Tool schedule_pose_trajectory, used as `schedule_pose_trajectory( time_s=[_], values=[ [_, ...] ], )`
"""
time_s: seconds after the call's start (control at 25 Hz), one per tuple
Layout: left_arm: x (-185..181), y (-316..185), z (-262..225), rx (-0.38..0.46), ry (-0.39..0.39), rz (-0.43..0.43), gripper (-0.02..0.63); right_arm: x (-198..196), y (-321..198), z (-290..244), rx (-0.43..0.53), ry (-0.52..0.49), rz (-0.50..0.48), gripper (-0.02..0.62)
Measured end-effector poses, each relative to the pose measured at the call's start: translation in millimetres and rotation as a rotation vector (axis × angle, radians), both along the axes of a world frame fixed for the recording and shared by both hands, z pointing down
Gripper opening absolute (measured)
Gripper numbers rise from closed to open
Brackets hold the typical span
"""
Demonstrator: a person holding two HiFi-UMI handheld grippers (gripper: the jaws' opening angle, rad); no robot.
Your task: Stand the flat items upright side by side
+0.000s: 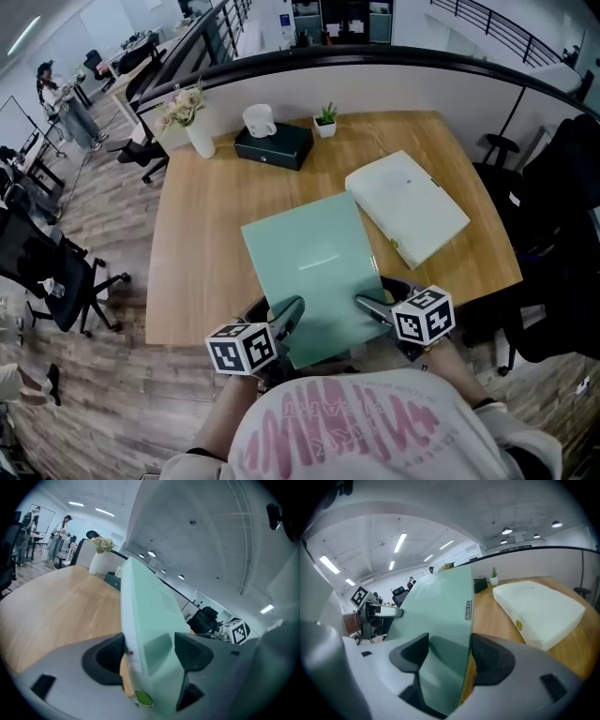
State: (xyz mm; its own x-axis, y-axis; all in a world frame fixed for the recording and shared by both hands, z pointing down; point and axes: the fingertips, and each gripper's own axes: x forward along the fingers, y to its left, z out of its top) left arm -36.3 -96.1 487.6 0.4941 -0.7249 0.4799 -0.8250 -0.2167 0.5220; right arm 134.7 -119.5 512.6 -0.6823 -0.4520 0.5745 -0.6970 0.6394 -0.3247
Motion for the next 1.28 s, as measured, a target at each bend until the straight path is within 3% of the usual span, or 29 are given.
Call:
schedule_pose_trajectory(
  time_s=[0.36, 0.56, 0.8, 1.08, 1.28],
  values=[
    [-125, -41, -33, 0.084, -0.117, 0.018, 0.327, -127, -39, -19, 0.046, -0.016, -0.035, 0.291],
    [-187, -66, -45, 0.143, -0.196, 0.083, 0.327, -190, -61, -24, 0.074, -0.030, -0.029, 0.290],
    [-248, -97, -57, 0.223, -0.297, 0.133, 0.327, -252, -91, -36, 0.217, 0.032, 0.015, 0.291],
    [-294, -119, -67, 0.316, -0.300, 0.111, 0.327, -296, -114, -49, 0.315, 0.057, 0.097, 0.281],
    [-305, -122, -67, 0.433, -0.241, 0.111, 0.327, -307, -114, -47, 0.350, 0.072, 0.163, 0.282]
  ],
)
